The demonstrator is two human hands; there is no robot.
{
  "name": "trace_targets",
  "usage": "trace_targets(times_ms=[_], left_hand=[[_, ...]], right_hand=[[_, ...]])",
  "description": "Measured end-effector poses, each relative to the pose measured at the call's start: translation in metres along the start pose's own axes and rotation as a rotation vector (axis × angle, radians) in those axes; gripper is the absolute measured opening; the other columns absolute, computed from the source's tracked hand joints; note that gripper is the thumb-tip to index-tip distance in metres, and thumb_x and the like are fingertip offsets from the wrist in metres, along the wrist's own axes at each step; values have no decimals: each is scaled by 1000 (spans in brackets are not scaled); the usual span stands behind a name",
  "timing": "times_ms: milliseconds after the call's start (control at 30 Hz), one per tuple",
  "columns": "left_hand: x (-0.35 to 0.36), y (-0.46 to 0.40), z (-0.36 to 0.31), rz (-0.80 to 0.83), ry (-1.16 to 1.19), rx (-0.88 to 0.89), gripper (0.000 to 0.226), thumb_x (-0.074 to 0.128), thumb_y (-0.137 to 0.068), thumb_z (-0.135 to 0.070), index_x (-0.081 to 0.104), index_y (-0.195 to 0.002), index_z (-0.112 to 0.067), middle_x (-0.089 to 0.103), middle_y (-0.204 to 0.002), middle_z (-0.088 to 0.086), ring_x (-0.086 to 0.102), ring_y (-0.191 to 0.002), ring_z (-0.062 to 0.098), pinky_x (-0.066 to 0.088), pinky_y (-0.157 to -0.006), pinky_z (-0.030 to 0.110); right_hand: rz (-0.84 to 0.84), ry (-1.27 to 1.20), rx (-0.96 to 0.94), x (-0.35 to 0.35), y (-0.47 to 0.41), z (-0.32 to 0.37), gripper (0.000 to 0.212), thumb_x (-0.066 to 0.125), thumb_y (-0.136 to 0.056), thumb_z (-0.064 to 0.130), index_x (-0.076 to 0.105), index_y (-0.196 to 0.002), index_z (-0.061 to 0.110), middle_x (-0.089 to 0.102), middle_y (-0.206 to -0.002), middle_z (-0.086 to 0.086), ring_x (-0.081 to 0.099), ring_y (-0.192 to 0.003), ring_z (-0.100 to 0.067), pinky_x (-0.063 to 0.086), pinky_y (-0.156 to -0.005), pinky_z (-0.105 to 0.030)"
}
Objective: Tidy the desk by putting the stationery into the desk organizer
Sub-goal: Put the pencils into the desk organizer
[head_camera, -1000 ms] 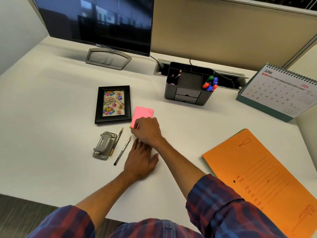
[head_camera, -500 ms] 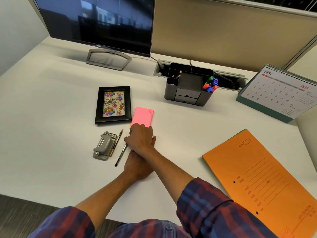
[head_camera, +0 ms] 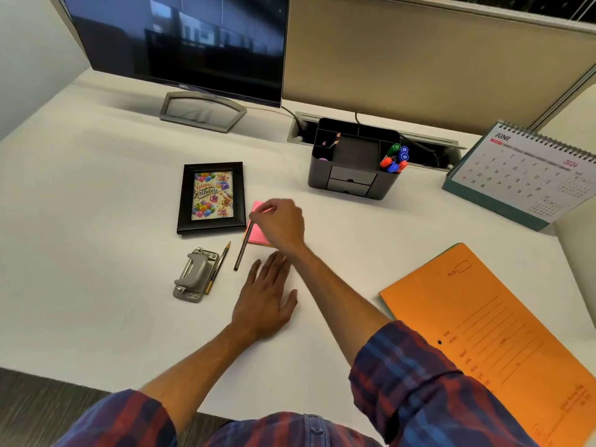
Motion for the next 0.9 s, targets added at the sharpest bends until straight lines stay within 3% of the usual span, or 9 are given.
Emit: trace_targets(times_ms=[200, 500, 600, 733, 900], left_hand=[[0, 0, 0, -9, 32, -11, 69, 34, -96, -46, 14, -156, -17, 7, -164, 0, 5, -150, 12, 7, -121, 41], [2, 1, 1, -15, 27, -17, 69, 34, -97, -46, 12, -156, -17, 6, -164, 0, 3, -150, 10, 7, -121, 41], [2, 1, 2, -12, 20, -19, 69, 33, -97, -46, 13, -156, -17, 7, -164, 0, 3, -150, 10, 8, -121, 41], [2, 0, 2, -13, 24, -16, 68, 35, -96, -45, 16, -155, -16, 10, -164, 1, 7, -150, 12, 11, -121, 42], [1, 1, 1, -20, 20, -14, 68, 33, -96, -46, 16, -155, -16, 11, -163, 2, 7, -150, 12, 10, -121, 42]], right_hand=[[-305, -171, -188, -60, -42, 25, 11, 71, -76, 18, 76, -85, 17, 73, -75, 8, 68, -71, -2, 57, -71, -26], [-707, -55, -408, -132, -98, 36, 5, 66, -85, 24, 70, -86, 21, 70, -77, 15, 67, -76, 2, 57, -76, -32], [-745, 94, -425, -143, -113, 32, 6, 66, -86, 29, 69, -88, 24, 72, -80, 13, 66, -77, -3, 53, -83, -36], [-713, 296, -392, -146, -125, 23, 11, 63, -91, 33, 69, -94, 25, 72, -85, 9, 63, -80, -10, 38, -86, -25], [-597, 449, -335, -143, -128, 7, 17, 59, -94, 30, 73, -98, 22, 73, -95, 4, 61, -91, -13, 36, -91, -30]])
Point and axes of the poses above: each hand's wrist, its own y-axis away from the middle knuckle, its own x-axis out of the palm, z = x × y, the point moved 1 cm from there along -y, towards the middle knuckle
